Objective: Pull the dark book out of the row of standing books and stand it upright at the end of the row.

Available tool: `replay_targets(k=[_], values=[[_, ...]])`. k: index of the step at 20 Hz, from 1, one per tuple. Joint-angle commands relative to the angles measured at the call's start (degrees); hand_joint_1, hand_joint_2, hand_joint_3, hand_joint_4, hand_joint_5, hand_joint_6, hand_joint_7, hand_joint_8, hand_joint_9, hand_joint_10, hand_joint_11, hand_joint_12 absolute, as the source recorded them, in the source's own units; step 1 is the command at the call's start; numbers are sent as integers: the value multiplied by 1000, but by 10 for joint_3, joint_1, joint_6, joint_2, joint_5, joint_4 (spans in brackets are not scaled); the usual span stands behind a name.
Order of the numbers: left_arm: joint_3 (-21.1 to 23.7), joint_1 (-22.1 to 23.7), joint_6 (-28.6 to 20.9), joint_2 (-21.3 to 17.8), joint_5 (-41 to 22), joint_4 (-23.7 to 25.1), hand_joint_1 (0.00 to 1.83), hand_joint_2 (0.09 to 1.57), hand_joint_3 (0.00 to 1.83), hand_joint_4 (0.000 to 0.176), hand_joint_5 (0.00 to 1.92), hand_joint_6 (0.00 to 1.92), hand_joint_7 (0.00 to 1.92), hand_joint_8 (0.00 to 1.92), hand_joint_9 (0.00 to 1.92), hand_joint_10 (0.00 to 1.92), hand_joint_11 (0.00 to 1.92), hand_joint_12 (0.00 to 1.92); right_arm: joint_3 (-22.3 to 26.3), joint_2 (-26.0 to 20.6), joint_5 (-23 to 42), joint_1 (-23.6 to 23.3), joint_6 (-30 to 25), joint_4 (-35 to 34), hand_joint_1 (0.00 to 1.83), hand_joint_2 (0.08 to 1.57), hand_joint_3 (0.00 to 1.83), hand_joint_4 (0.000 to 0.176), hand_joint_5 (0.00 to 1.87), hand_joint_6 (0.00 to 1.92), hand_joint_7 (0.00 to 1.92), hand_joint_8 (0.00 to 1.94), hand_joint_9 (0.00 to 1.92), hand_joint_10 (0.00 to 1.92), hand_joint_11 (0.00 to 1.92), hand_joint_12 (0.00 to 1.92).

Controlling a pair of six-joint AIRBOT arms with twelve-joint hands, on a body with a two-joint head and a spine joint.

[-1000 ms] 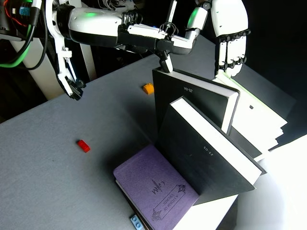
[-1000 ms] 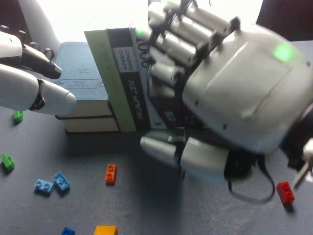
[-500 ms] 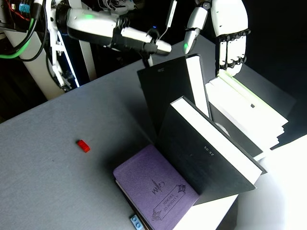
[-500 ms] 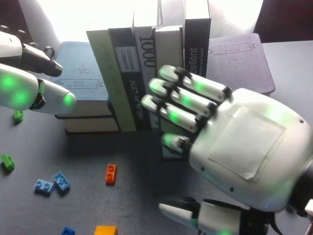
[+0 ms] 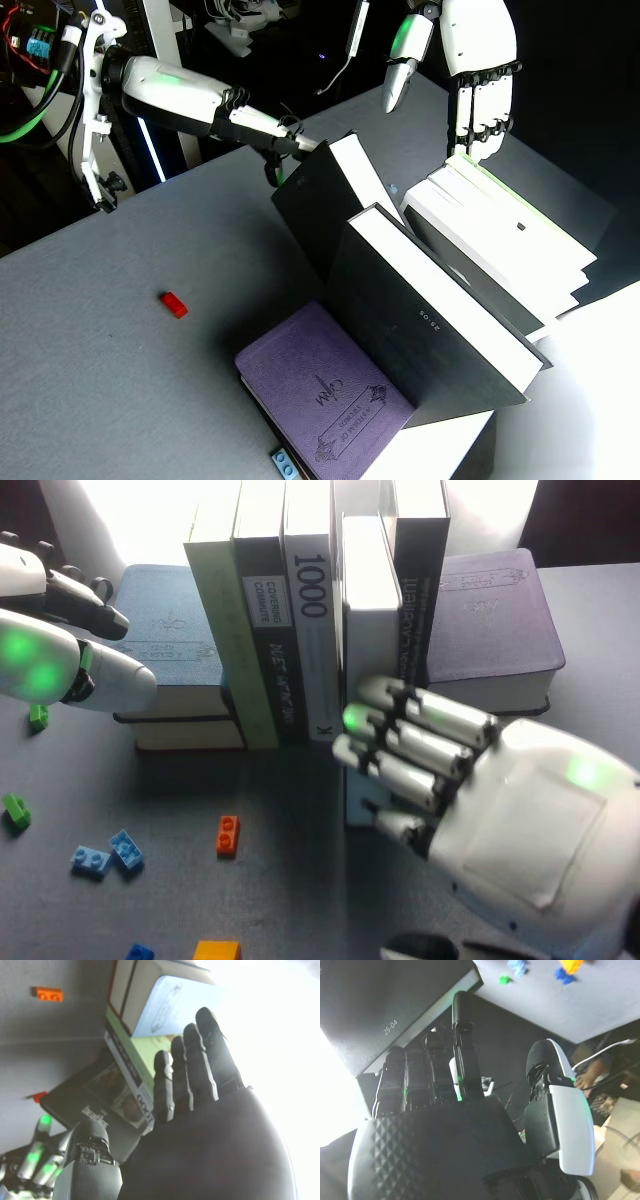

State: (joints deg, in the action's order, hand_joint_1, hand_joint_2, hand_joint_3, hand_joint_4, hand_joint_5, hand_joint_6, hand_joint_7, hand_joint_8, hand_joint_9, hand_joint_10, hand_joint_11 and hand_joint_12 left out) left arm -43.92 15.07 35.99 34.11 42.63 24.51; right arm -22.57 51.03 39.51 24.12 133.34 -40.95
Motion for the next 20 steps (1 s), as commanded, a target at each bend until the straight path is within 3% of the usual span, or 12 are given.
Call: replay_targets(k=[1, 3, 10, 12, 13, 20], values=[[-1, 6, -1, -4, -45, 18, 0, 1135, 2, 30, 255, 0, 252, 4, 249, 2, 281, 141, 1, -7, 49, 0, -8, 6, 0, 1211, 4, 0, 556, 562, 112, 7, 0, 0, 0, 0], [-1, 5, -1, -4, -45, 18, 0, 1127, 0, 37, 241, 0, 241, 0, 246, 0, 279, 136, -2, -7, 44, 8, -16, 6, 0, 1214, 5, 0, 559, 562, 108, 5, 0, 0, 0, 0], [-1, 5, -1, -4, -45, 18, 0, 1132, 2, 32, 269, 10, 251, 4, 257, 4, 297, 131, -6, -5, 41, 56, -28, 6, 0, 1213, 4, 0, 545, 556, 110, 3, 0, 0, 0, 0], [-1, 4, -1, -4, -45, 18, 0, 1133, 2, 43, 260, 4, 243, 0, 249, 0, 288, 125, -1, -4, 44, 72, -31, 6, 0, 1212, 3, 0, 556, 560, 124, 8, 0, 0, 0, 0], [-1, 4, -1, -4, -45, 18, 0, 1141, 5, 41, 264, 5, 246, 1, 254, 3, 300, 128, 9, -4, 49, 81, -29, 6, 0, 1211, 3, 0, 550, 556, 119, 6, 0, 0, 0, 0], [-1, 4, -1, -4, -45, 18, 0, 1147, 4, 36, 258, 3, 251, 3, 258, 2, 301, 120, 40, -8, 55, 83, -26, 6, 0, 1211, 2, 0, 539, 544, 146, 14, 0, 0, 0, 0]])
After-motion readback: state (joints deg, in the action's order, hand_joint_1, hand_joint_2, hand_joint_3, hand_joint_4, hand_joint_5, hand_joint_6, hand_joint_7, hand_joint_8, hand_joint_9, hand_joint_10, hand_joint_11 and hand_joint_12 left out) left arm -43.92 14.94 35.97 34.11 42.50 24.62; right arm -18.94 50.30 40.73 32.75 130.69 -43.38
